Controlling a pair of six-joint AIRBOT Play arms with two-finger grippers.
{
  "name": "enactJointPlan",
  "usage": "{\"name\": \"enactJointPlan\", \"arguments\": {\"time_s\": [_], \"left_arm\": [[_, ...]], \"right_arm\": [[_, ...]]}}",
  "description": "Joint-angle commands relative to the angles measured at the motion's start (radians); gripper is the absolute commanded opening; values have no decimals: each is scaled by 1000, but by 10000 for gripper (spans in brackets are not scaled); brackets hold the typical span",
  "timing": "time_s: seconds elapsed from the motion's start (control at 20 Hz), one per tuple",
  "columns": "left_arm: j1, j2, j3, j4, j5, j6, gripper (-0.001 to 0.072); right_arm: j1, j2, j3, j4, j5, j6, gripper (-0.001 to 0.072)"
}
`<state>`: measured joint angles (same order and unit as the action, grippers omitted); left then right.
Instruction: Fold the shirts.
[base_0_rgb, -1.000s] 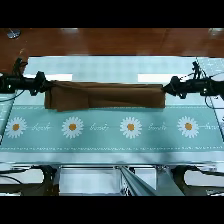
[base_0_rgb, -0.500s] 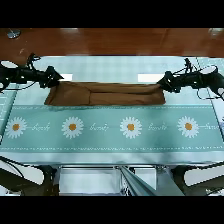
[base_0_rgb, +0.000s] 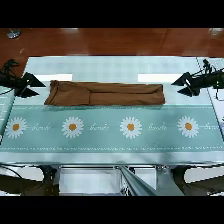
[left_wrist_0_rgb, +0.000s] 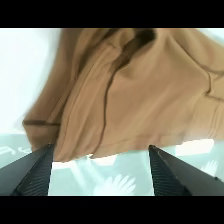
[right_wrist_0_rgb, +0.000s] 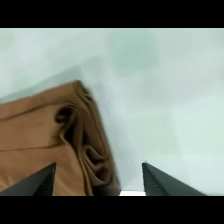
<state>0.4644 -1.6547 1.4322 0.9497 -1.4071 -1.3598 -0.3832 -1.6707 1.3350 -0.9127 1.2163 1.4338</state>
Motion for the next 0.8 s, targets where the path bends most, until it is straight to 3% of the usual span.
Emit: {"name": "enactJointPlan", "arguments": {"time_s": [0.0, 0.1, 0.25, 0.55, 0.6, 0.65, 0.7, 0.75], "left_arm": [[7, 209, -204, 34, 253, -5, 706], [-39, 328, -329, -17, 327, 3, 706], [-119, 443, -426, -139, 323, 95, 706], [-282, 434, -428, -139, 343, 95, 705], [-307, 420, -428, -139, 343, 95, 703], [-330, 406, -428, -139, 341, 95, 698], [-353, 394, -428, -139, 340, 95, 600], [-375, 381, -428, -143, 341, 95, 211]], "right_arm": [[14, 4, -57, -69, -24, 48, 620], [49, -11, -73, -57, -57, 74, 620], [111, -58, -73, -12, -54, 68, 621], [216, -108, -73, 75, -92, 27, 594], [224, -108, -72, 76, -96, 13, 374], [223, -106, -61, 99, -89, -25, 30], [217, -97, -47, 133, -84, -66, 31], [211, -77, -40, 144, -87, -90, 30]]}}
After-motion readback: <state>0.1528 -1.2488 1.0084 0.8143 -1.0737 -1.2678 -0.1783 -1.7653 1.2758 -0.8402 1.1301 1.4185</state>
